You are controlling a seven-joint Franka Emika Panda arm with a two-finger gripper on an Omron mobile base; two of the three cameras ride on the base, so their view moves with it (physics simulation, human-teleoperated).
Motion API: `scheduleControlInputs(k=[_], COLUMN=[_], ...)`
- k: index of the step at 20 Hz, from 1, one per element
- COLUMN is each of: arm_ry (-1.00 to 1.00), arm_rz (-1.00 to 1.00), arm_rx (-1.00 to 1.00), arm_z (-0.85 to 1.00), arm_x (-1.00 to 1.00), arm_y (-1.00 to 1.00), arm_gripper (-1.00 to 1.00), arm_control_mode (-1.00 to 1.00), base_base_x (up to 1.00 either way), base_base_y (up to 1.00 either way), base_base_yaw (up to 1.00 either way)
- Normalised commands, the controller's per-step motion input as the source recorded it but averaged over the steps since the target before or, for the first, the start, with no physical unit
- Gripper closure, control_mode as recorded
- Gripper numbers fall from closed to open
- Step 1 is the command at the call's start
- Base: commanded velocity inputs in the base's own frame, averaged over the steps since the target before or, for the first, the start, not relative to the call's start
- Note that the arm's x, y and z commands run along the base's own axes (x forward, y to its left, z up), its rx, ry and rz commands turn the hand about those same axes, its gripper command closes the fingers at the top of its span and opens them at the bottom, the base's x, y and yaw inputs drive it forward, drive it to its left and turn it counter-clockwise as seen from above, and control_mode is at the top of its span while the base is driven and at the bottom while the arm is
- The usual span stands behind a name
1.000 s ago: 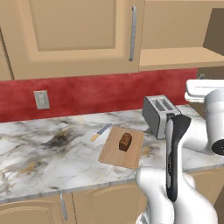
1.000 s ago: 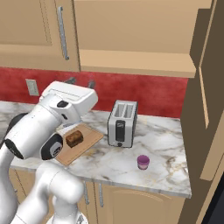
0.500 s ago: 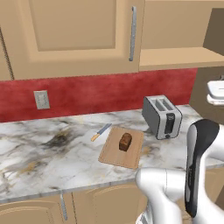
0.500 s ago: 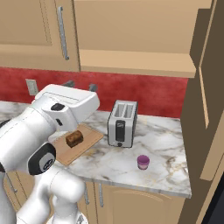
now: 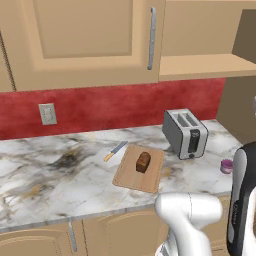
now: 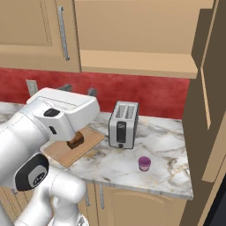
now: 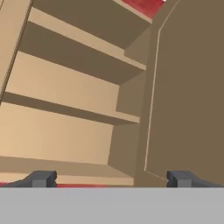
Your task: Pick the bread, place it on the cutting board, pick the jam, place it on the counter, and close the cabinet.
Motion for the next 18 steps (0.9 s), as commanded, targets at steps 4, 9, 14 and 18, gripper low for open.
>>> scheduleControlInputs(k=[4, 9, 14, 18], arm_ry=[0.00, 0.00, 0.00, 0.00], arm_rz=[0.00, 0.00, 0.00, 0.00], arm_rx=[0.00, 0.00, 0.00, 0.00], arm_z=[0.00, 0.00, 0.00, 0.00], arm_x=[-0.36, -0.44, -0.52, -0.49], arm_y=[-0.08, -0.08, -0.16, -0.14], arm_gripper=[-1.00, -1.00, -1.00, -1.00], arm_control_mode=[-1.00, -1.00, -1.00, -1.00], base_base_x=[0.00, 0.00, 0.00, 0.00], base_base_y=[0.00, 0.00, 0.00, 0.00], base_base_yaw=[0.00, 0.00, 0.00, 0.00])
